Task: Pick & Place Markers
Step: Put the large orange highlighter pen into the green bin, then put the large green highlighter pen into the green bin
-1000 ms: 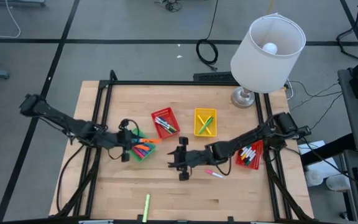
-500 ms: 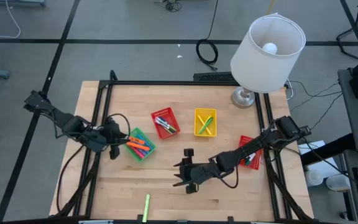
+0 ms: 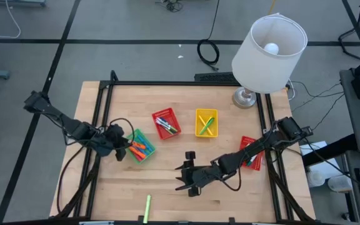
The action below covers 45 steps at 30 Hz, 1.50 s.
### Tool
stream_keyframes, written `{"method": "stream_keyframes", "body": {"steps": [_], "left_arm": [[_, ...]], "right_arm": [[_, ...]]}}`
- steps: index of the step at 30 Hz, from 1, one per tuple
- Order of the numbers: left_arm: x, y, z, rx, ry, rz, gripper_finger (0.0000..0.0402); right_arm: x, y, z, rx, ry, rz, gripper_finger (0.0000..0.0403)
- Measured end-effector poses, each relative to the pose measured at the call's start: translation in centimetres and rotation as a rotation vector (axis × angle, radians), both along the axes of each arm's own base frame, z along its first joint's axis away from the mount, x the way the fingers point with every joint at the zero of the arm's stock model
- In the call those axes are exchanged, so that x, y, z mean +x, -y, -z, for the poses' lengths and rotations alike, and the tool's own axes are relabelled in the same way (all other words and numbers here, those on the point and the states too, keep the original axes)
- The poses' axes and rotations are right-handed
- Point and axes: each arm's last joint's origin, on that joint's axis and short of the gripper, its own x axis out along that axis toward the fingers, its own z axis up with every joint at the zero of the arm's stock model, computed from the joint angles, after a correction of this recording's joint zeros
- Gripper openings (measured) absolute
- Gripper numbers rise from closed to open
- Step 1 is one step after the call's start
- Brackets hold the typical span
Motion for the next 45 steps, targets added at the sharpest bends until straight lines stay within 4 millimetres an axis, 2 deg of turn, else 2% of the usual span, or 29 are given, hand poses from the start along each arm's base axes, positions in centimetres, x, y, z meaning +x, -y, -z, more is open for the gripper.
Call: {"method": "stream_keyframes", "body": {"steps": [4, 10, 14, 19, 22, 25, 29, 32, 33, 36, 38, 41, 45], "left_arm": [[-0.2, -0.3, 0.5, -0.025, -0.031, -0.037, 0.0084], [-0.3, -0.6, 0.7, -0.033, -0.073, -0.046, 0.0205], [-0.2, -0.8, 0.6, 0.015, -0.081, -0.010, 0.0264], [0.2, -0.6, -1.4, 0.066, -0.044, 0.068, 0.0285], [0.5, -0.4, -3.4, 0.078, 0.013, 0.117, 0.0266], [0.8, 0.2, -4.8, 0.100, 0.082, 0.187, 0.0226], [1.5, 1.0, -5.6, 0.215, 0.230, 0.275, 0.0129], [2.2, 1.9, -5.7, 0.363, 0.409, 0.347, 0.0034], [2.4, 2.3, -5.7, 0.407, 0.480, 0.382, 0.0018], [2.5, 2.9, -5.1, 0.503, 0.661, 0.500, 0.0017], [2.4, 3.0, -4.1, 0.505, 0.732, 0.553, 0.0014], [2.2, 3.0, -2.6, 0.501, 0.755, 0.599, 0.0004], [2.1, 2.9, -2.2, 0.511, 0.748, 0.596, 0.0013]], "right_arm": [[0.1, 0.3, 0.0, 0.000, 0.000, 0.007, 0.0161], [0.3, 0.6, 0.0, -0.002, 0.000, 0.013, 0.0162], [0.2, 0.5, 0.0, -0.009, -0.001, 0.008, 0.0162], [0.2, 0.5, 0.0, -0.009, -0.002, 0.007, 0.0161], [0.2, 0.6, 0.1, -0.024, -0.009, 0.000, 0.0162], [0.2, 0.6, 0.1, -0.040, -0.010, -0.011, 0.0160], [0.2, 0.5, 0.1, -0.032, -0.010, -0.029, 0.0153], [0.3, 0.3, 0.0, -0.008, -0.009, -0.095, 0.0150], [0.3, 0.2, 0.0, -0.008, -0.010, -0.117, 0.0149], [0.2, 0.0, 0.0, -0.017, -0.011, -0.131, 0.0145], [0.1, -0.2, 0.0, -0.019, -0.011, -0.138, 0.0141], [0.0, -0.4, 0.0, -0.038, -0.007, -0.155, 0.0134], [0.4, -0.3, -0.5, -0.014, 0.041, -0.175, 0.0122]]}}
